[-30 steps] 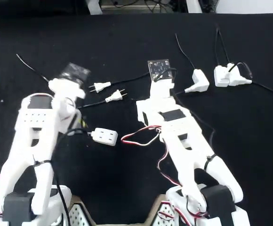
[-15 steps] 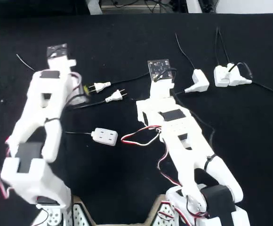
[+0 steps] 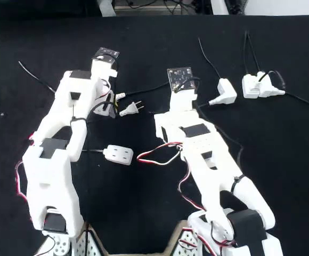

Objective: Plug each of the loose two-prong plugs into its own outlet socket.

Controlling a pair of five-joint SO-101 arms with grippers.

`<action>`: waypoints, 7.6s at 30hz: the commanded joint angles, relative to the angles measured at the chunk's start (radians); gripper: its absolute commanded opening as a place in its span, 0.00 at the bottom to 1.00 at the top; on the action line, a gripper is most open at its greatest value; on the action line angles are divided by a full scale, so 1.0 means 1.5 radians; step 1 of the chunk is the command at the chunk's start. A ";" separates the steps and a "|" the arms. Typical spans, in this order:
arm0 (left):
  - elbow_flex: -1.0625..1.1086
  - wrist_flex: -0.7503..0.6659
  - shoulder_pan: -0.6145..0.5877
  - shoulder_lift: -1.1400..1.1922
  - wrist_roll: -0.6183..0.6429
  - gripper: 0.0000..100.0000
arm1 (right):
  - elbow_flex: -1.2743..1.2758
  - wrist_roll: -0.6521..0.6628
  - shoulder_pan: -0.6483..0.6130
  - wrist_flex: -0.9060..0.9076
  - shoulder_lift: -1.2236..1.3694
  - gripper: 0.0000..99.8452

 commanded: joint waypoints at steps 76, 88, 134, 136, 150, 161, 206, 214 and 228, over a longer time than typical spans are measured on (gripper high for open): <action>-0.135 0.024 0.218 0.055 -0.071 0.23 | -0.093 -0.011 0.185 0.029 -0.032 0.32; -0.141 0.127 0.201 0.070 -0.134 0.18 | -0.093 -0.011 0.185 0.029 -0.032 0.32; 0.028 0.195 0.356 -0.193 -0.118 0.05 | -0.094 -0.051 0.228 0.026 -0.032 0.32; 0.031 0.197 0.351 -0.185 -0.116 0.12 | -0.094 -0.053 0.228 0.027 -0.032 0.32; 0.038 0.227 0.244 -0.187 -0.120 0.21 | -0.094 -0.054 0.229 0.028 -0.032 0.32; -0.028 0.413 0.207 -0.372 -0.092 0.21 | -0.094 -0.050 0.220 0.029 -0.032 0.32; 0.826 -0.053 -0.323 -0.610 0.031 0.21 | -0.338 0.697 -0.131 0.445 0.205 0.28; 0.828 -0.053 -0.324 -0.614 0.031 0.21 | -0.361 0.762 -0.128 0.473 0.261 0.28; 0.830 -0.052 -0.324 -0.614 0.031 0.21 | -0.368 0.807 -0.106 0.420 0.379 0.28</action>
